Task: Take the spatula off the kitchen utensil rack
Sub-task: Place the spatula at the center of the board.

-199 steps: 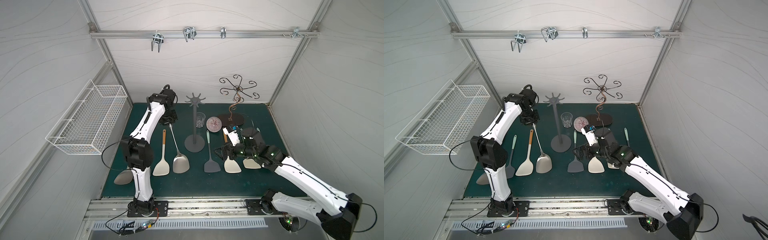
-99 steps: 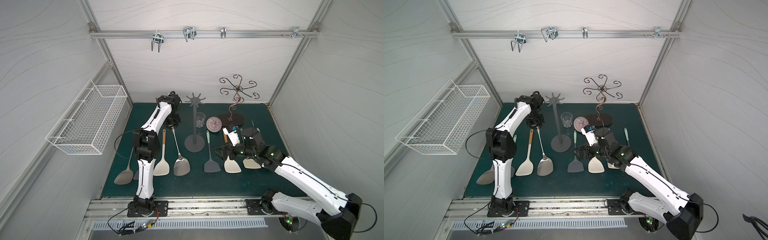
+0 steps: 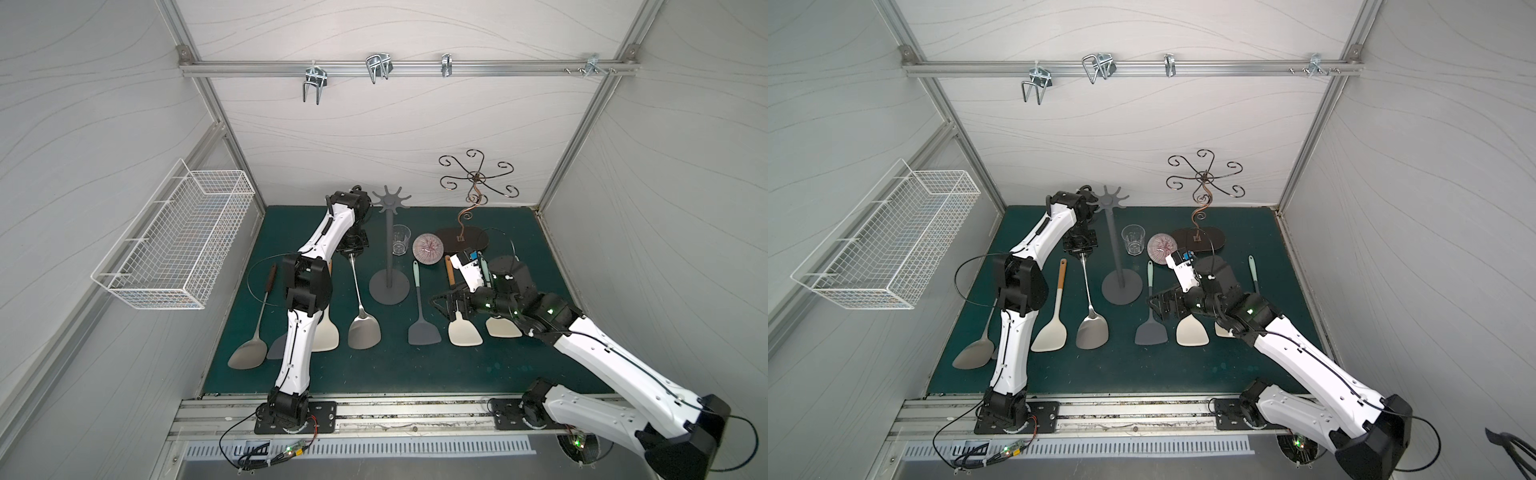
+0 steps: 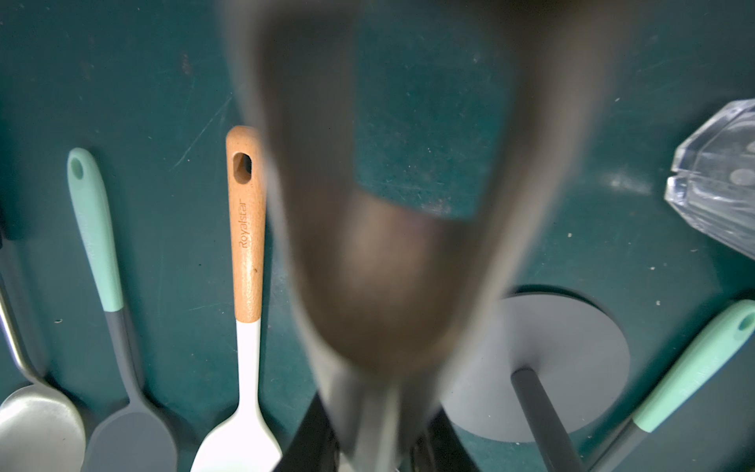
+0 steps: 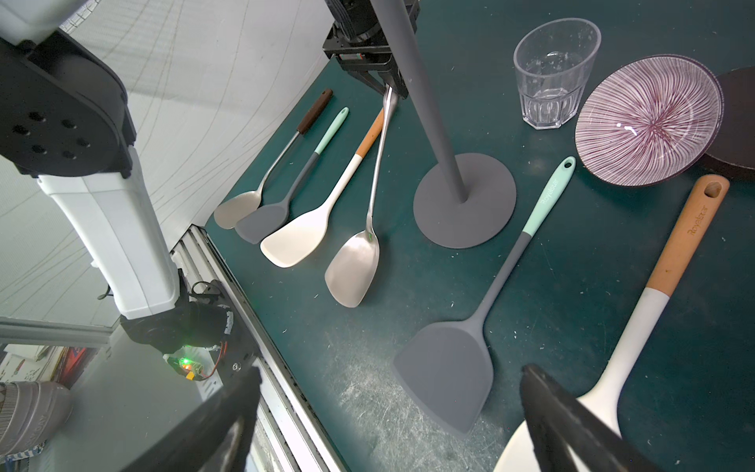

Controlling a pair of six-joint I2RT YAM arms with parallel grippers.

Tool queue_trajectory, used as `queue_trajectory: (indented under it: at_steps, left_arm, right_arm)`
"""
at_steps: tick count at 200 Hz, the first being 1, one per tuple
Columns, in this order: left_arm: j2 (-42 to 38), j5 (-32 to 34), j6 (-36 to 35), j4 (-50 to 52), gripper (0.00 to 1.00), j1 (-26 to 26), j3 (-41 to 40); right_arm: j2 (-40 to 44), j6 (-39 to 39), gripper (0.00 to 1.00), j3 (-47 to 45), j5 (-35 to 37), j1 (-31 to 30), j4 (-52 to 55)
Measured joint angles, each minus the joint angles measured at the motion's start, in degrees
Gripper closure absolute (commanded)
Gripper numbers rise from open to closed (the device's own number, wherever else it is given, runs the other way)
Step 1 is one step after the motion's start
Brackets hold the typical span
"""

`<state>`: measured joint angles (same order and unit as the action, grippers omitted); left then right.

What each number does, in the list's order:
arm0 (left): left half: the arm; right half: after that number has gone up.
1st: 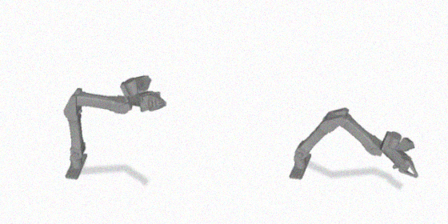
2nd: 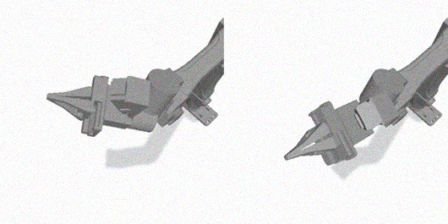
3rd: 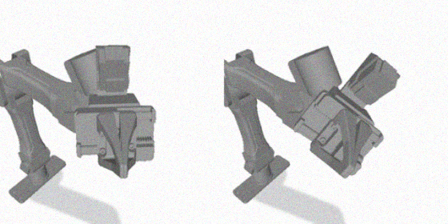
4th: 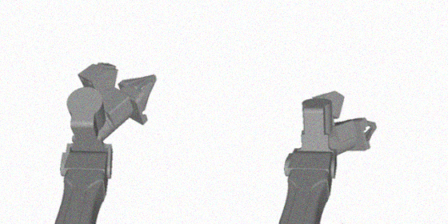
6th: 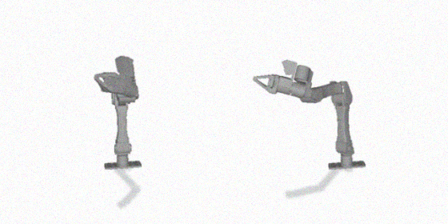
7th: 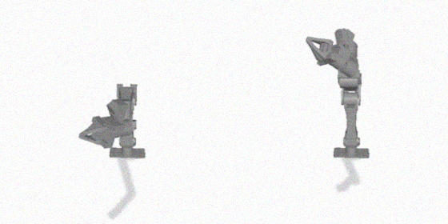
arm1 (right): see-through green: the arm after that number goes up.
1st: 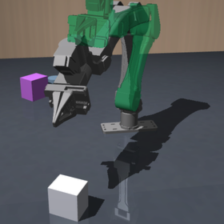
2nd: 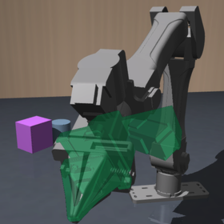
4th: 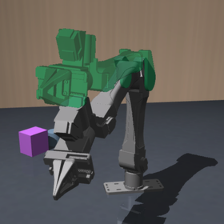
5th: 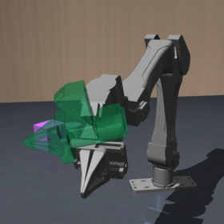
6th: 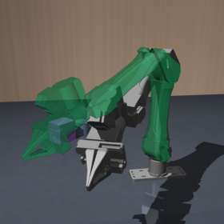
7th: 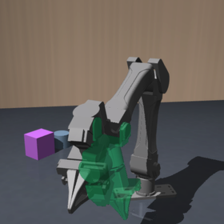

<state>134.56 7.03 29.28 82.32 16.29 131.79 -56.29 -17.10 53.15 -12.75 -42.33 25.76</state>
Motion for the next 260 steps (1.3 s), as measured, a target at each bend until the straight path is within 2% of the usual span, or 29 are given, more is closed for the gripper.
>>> queue_trajectory:
  at_steps: [158, 234, 260]
  left_arm:
    - [8.5, -1.9, -1.6, 0.7, 1.00, 1.9, 5.3]
    - [11.9, -3.1, -3.9, 0.0, 1.00, 1.9, 7.9]
    - [12.6, -3.8, -4.4, -0.8, 0.95, 1.9, 8.2]
  right_arm:
    - [-0.2, 0.0, 0.01, -0.4, 0.2, 1.4, -0.5]
    - [1.0, 0.0, 0.01, -3.5, 0.3, 2.2, -1.3]
    - [1.0, 0.0, 0.01, -3.9, 0.2, 2.8, -1.7]
